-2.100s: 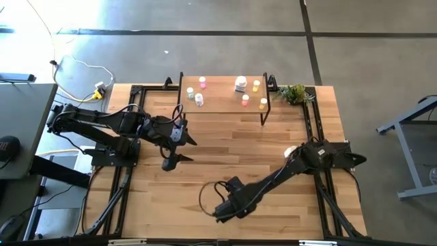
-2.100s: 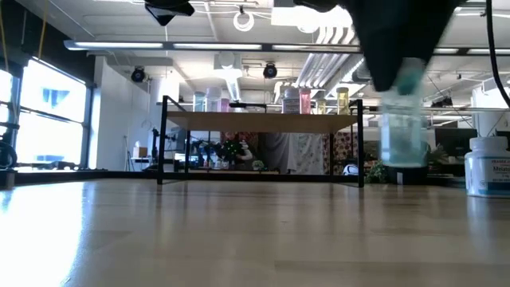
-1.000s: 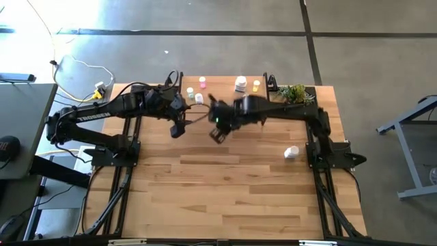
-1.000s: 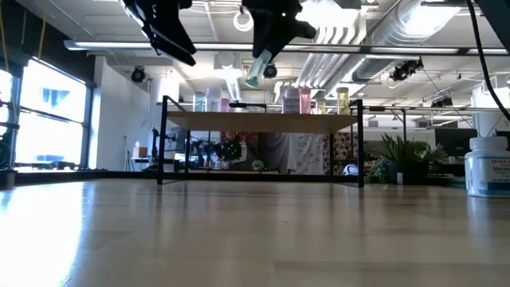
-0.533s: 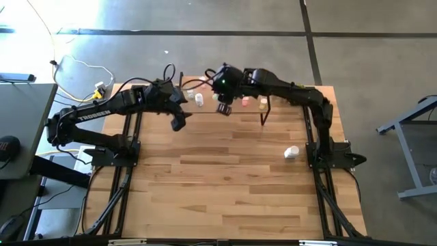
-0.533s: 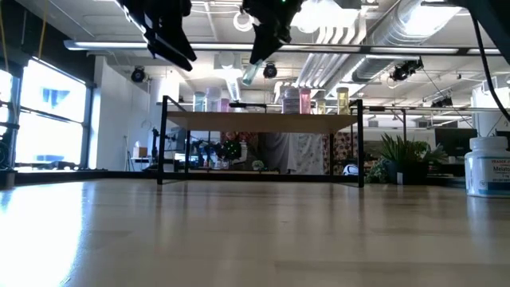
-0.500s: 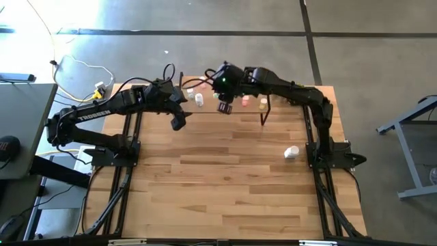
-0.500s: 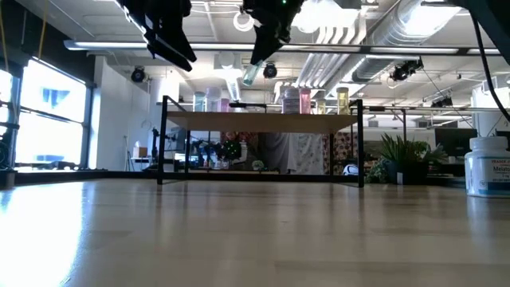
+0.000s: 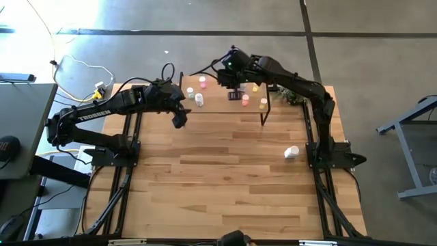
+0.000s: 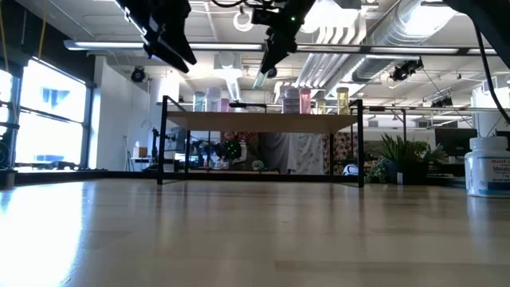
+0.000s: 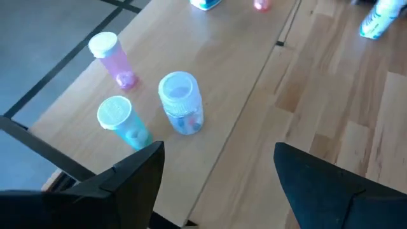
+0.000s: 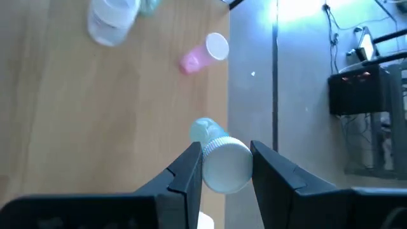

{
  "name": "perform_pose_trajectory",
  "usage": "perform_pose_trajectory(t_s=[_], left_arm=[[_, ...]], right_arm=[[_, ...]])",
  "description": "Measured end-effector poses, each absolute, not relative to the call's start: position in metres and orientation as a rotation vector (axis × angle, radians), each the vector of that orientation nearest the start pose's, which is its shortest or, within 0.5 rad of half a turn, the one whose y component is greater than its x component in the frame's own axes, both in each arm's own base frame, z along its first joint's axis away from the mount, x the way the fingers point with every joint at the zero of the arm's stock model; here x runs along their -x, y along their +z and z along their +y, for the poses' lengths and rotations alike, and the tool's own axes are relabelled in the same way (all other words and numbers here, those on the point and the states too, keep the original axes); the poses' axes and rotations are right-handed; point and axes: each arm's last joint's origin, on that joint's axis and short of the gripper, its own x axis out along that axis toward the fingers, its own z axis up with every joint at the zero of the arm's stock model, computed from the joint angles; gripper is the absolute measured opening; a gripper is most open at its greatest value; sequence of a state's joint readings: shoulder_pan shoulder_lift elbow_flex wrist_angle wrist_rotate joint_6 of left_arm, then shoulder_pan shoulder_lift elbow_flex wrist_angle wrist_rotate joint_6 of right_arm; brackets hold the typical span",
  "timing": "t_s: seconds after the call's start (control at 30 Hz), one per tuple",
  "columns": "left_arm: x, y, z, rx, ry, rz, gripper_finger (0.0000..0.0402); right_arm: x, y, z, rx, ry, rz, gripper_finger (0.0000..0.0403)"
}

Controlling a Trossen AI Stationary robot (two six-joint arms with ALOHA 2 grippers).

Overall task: Pick and place medicine bottles onto shelf by color
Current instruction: Put the green pill bottle on the shelf

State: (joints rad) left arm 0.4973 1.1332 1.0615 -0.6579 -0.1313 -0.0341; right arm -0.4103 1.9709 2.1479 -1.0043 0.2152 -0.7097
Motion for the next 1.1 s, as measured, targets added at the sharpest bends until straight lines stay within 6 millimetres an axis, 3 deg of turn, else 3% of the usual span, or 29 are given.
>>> perform_pose_trajectory(t_s=[0.6, 1.1], left_arm=[[-0.2, 0.323, 0.114, 0.212, 0.65, 0.675, 0.0284], [-0.201, 0.323, 0.114, 0.219, 0.649, 0.664, 0.0284]], right_arm=[[-0.366, 0.363, -0.155, 0.417, 0.011, 1.158, 0.0099], [-0.375, 0.341, -0.156, 0.36, 0.048, 1.241, 0.0099]])
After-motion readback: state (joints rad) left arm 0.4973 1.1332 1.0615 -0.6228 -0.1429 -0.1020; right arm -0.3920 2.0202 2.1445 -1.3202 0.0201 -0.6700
